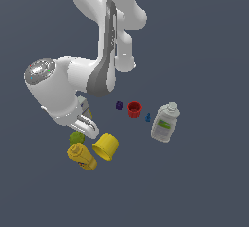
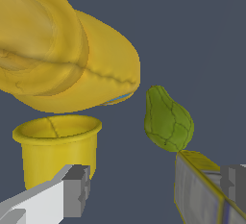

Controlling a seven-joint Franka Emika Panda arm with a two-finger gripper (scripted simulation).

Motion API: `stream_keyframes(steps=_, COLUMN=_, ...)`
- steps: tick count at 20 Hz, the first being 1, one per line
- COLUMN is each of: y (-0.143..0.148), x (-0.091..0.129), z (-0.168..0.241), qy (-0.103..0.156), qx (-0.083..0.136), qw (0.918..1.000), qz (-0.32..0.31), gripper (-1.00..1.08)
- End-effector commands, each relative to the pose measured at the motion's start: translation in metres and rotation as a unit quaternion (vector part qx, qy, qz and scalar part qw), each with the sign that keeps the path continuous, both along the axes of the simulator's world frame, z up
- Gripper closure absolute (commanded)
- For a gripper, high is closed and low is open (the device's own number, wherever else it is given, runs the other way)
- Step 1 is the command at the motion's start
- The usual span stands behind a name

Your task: Pick up a designated object from a clutter of objects.

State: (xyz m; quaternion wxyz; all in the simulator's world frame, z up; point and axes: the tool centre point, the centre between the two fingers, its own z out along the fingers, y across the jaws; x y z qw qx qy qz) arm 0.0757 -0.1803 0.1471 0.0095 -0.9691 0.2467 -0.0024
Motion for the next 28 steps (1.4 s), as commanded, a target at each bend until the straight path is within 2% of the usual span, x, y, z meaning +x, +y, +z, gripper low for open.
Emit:
stream_keyframes(steps=1, y=-0.016, x=0.001, z=-0.018, qy=0.001, qx=-0.002, qw=0.9998, qz=-0.02, gripper=-0.92)
stream_keyframes(steps=10, y=-0.047, x=-0.001, z=-0.054, qy=0.005, qx=-0.008, qw=0.9983, qz=-0.058, gripper=-0.92)
stream_keyframes(steps=17, y=-0.048, x=-0.001, z=-0.058, qy=0.005, qx=-0.008, qw=0.9982, qz=-0.058, gripper=-0.92)
stream_keyframes(steps=28, y=-0.049, x=-0.002, z=-0.105, qy=0.005, qx=-0.008, qw=0.9981, qz=-0.06, gripper=-0.92)
